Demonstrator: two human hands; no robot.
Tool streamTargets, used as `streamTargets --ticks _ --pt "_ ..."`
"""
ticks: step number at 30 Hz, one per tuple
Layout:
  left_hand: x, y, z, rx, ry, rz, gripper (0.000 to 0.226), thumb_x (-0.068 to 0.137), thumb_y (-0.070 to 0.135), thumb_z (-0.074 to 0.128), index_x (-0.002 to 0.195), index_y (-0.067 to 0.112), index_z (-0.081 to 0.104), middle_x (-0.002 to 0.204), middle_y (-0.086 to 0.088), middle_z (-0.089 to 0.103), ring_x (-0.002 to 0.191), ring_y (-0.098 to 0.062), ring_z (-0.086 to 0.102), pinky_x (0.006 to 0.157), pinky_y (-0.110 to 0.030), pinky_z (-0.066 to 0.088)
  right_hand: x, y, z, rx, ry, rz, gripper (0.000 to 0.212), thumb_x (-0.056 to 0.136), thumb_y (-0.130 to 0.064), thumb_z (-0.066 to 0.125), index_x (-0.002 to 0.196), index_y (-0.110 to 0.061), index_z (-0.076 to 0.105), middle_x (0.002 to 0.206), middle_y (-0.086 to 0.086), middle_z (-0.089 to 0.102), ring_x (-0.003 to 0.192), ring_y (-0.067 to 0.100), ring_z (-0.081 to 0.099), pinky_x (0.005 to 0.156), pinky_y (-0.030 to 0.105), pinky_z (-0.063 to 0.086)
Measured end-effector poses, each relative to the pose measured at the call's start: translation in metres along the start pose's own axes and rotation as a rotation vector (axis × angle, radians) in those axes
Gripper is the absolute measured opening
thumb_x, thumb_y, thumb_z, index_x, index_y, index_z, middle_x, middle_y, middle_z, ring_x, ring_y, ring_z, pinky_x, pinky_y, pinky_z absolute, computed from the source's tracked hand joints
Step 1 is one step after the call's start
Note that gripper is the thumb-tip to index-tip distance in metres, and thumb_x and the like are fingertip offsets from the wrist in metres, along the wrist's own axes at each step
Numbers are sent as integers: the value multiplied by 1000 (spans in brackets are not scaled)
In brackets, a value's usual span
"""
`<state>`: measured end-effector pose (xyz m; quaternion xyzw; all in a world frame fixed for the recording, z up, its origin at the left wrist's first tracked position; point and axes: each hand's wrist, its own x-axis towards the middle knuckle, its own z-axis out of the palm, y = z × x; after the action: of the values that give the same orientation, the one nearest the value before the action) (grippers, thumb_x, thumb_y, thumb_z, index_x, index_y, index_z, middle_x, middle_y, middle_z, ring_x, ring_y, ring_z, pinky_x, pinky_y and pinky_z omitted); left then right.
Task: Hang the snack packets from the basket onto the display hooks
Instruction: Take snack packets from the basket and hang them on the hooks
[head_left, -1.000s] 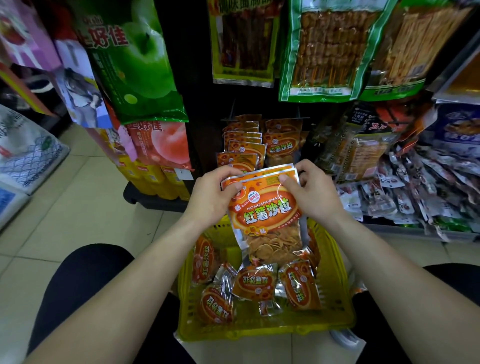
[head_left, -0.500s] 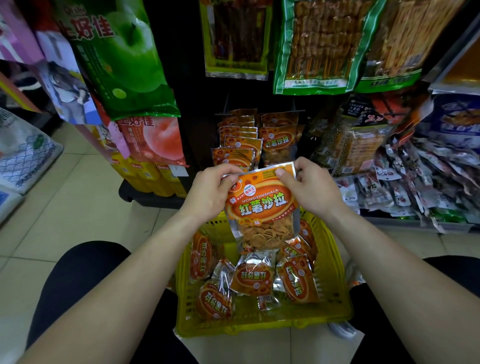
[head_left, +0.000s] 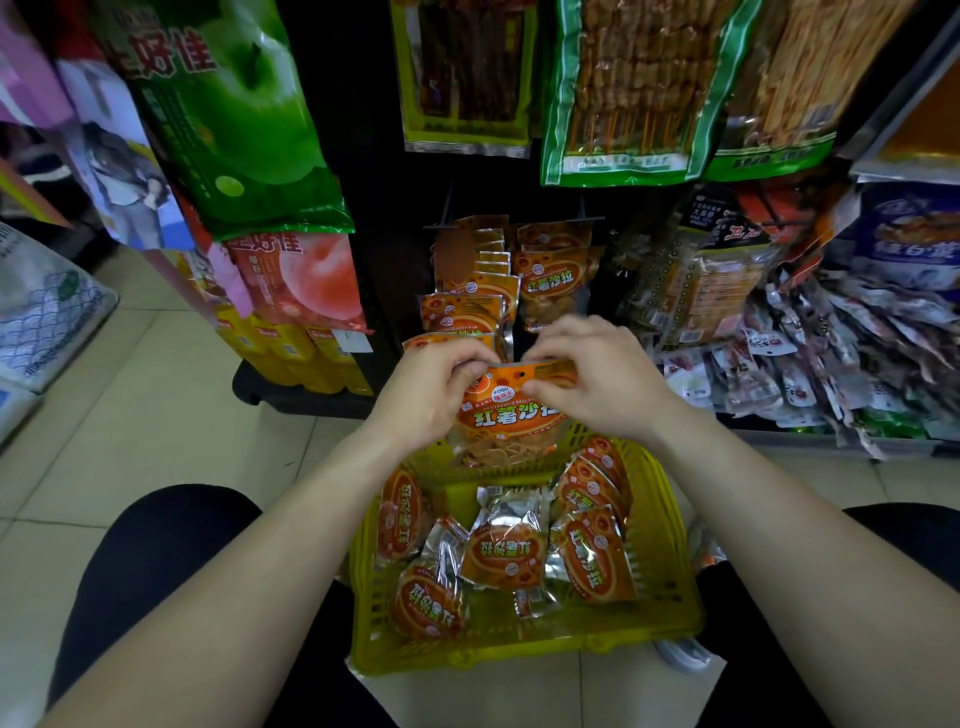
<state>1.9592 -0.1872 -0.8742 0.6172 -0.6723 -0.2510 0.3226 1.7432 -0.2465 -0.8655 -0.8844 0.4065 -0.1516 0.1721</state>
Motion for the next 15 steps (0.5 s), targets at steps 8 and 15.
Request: streamTargets --ticks 8,15 --pt "-1 -2 15 6 -96 -46 14 100 30 58 109 37 65 101 13 72 97 -4 66 80 -35 58 0 2 16 -36 -165 154 9 92 -49 60 88 -44 53 86 -13 64 93 17 60 66 32 39" --pt "16 -18 14 20 -118 -188 33 97 38 61 129 30 55 114 16 66 93 3 63 77 -25 55 20 44 -24 -198 -24 222 16 94 -43 59 107 -33 61 103 3 69 103 32 61 69 37 42"
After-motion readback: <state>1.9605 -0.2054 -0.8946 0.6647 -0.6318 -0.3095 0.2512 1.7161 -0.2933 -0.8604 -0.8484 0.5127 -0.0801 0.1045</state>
